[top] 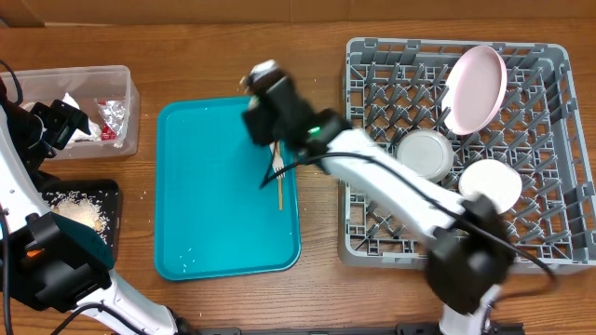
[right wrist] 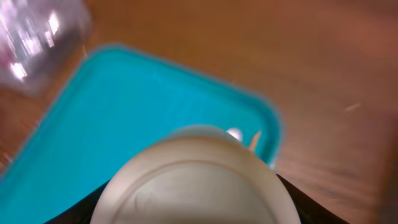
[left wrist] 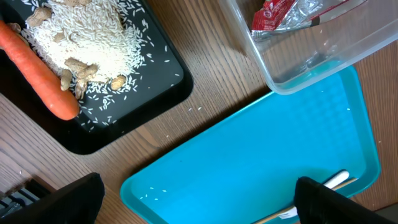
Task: Sort waste into correct bins and load items into the dishwasher rack
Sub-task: 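Carry the cup right and set it upright in the rack's top-left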
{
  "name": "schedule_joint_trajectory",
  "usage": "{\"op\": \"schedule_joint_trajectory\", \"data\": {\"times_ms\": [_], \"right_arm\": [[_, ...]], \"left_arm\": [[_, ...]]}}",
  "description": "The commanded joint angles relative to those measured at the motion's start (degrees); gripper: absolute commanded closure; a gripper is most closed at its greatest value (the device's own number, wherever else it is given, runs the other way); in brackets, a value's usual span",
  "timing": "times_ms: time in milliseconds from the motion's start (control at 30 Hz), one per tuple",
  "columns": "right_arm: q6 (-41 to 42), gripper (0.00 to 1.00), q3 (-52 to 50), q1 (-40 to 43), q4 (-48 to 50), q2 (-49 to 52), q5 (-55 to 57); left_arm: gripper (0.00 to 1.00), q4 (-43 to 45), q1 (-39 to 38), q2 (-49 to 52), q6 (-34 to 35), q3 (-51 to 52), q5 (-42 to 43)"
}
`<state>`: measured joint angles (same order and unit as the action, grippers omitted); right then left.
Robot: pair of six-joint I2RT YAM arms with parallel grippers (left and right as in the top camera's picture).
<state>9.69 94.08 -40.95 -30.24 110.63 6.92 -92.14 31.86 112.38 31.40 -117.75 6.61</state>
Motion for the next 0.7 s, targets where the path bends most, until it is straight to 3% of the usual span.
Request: {"op": "schedule_joint_trajectory", "data": {"times_ms": [0, 300, 667], "right_arm": [[1.0, 0.59, 0.6, 4.1, -1.1, -7.1, 1.3], [1.0, 0.59, 0.6, 18.8, -6.7, -14.0, 2.3], [1.0, 0.59, 0.2, 32.4, -10.1, -8.7, 2.5]], "left_arm": [[0.00, -0.1, -0.4, -1.4, 0.4, -0.9, -0.8], [0.00, -0.1, -0.4, -1.4, 0.3, -0.9, -0.8], [0.00, -0.1, -0.4, -1.4, 0.3, -0.9, -0.8]]}}
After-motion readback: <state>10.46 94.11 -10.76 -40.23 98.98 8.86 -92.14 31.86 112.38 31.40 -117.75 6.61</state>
